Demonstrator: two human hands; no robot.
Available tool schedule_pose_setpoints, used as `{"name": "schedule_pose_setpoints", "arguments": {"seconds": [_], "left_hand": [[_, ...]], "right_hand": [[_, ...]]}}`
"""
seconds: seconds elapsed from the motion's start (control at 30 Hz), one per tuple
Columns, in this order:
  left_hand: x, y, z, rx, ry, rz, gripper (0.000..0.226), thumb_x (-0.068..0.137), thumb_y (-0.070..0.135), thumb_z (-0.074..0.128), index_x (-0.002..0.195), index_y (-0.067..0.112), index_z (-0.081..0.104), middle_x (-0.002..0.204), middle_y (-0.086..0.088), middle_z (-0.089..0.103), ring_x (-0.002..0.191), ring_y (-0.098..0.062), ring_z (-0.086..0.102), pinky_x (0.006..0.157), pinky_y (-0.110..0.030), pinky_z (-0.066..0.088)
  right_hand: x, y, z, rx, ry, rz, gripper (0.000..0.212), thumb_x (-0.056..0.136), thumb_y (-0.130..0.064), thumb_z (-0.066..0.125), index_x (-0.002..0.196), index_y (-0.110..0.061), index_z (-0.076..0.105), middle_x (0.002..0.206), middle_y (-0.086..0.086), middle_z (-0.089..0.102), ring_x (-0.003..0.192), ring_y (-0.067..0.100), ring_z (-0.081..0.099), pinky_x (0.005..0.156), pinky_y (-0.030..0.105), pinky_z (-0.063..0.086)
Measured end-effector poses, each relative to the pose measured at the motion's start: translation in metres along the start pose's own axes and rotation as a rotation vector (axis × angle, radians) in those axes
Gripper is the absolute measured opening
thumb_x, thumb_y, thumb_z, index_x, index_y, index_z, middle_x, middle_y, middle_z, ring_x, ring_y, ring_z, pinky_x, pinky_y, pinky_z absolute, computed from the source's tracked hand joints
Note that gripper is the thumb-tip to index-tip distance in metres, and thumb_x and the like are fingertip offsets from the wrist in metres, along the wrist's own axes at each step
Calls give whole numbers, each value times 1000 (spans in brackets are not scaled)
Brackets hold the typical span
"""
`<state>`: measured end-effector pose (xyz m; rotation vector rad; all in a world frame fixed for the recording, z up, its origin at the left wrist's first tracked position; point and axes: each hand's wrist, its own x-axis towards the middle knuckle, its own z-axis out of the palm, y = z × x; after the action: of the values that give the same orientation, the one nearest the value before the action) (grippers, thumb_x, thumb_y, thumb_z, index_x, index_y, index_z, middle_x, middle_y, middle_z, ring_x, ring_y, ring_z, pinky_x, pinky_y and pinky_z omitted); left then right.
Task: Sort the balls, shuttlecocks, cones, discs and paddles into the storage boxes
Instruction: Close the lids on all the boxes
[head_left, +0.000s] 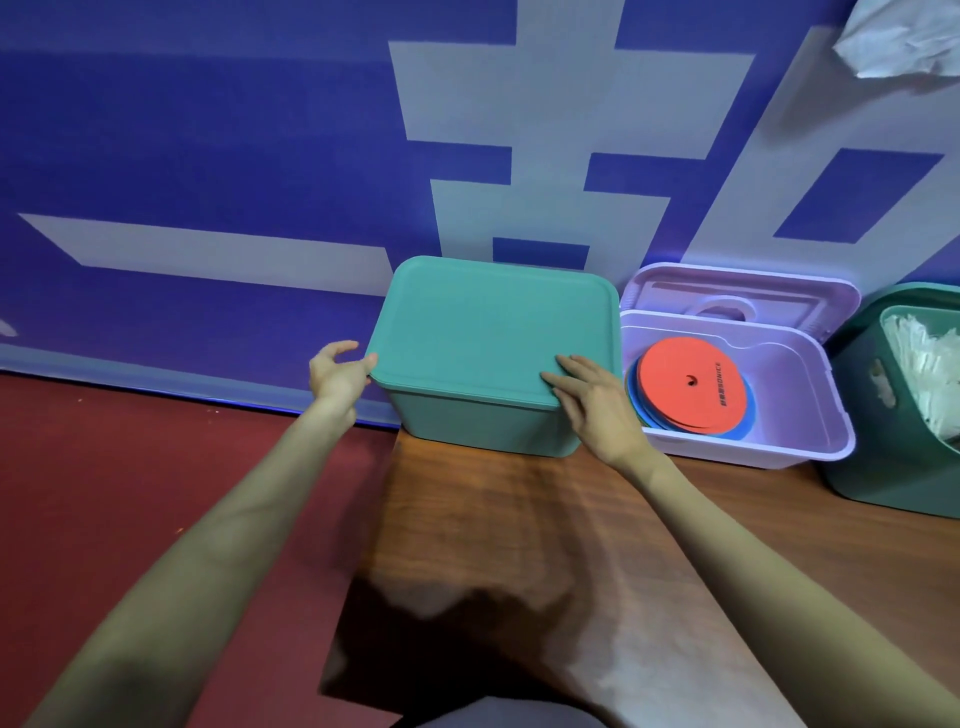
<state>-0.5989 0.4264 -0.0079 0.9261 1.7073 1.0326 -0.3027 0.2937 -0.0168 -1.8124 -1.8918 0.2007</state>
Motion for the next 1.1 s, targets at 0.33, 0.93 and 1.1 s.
{"name": "schedule_pose_setpoints", "arguments": {"seconds": [0.33,0.93,1.1], "left_hand": [[15,43,36,891,-197,566,56,90,6,56,144,12,42,151,-9,34,136,-30,34,107,-42,34],[56,60,68,1212,-438,667,66,100,41,38,153,9,15,162,-5,4,149,-16,-1,120,-39,11],[43,69,86,1389,-372,589,61,100,36,36,150,6,19,161,-9,7,149,-22,1,118,-53,1]], "right_hand": [[57,0,-15,-204,-235,103,51,90,-30,56,135,-10,47,131,20,44,121,39,40,102,40,32],[92,41,-4,-345,-261,241,84,87,-55,-2,149,-2,19,154,28,14,145,39,9,120,45,8],[91,43,-7,-313,-267,231,88,84,-59,-4,150,-4,15,156,25,8,146,35,4,120,42,4]]}}
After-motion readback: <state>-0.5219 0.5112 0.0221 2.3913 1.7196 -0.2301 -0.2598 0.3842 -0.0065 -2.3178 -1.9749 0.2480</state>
